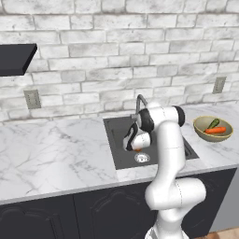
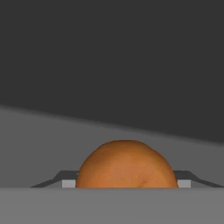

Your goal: There is a mixed pile of frozen fruits and vegetables on the counter. Locate all the frozen vegetables and place the items in a bowl on the counter. Take all the frozen fruits and defrost them in a running sink.

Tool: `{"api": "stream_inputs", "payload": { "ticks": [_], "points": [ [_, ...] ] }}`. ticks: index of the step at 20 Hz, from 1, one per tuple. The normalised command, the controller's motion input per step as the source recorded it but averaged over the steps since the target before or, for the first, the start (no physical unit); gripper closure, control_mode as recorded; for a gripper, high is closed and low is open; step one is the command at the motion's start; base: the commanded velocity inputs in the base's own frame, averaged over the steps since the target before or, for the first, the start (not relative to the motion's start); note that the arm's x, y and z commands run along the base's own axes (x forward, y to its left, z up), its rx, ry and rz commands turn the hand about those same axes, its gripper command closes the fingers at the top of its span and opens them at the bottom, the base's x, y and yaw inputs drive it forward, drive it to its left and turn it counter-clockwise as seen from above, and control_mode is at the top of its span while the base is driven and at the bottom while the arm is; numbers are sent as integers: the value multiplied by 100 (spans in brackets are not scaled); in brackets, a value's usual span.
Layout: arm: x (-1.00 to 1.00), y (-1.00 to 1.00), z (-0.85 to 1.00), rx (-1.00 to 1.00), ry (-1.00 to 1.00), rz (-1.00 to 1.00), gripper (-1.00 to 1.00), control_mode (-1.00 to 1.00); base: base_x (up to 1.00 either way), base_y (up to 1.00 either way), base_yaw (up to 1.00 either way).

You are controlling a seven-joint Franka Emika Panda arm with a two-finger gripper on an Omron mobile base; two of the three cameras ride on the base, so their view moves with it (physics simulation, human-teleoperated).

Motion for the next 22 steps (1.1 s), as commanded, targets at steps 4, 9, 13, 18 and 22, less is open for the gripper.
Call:
{"api": "stream_inputs", "payload": {
  "ticks": [4,9,13,18,22],
  "points": [
    [1,0,-20,0,0,0,100,-100,0,0,0],
    [0,0,-14,0,0,0,100,-100,0,0,0],
    [0,0,-12,0,0,0,100,-100,0,0,0],
    [5,0,-12,0,0,0,-100,-100,0,0,0],
    [6,0,-9,0,0,0,-100,-100,0,0,0]
  ]
}}
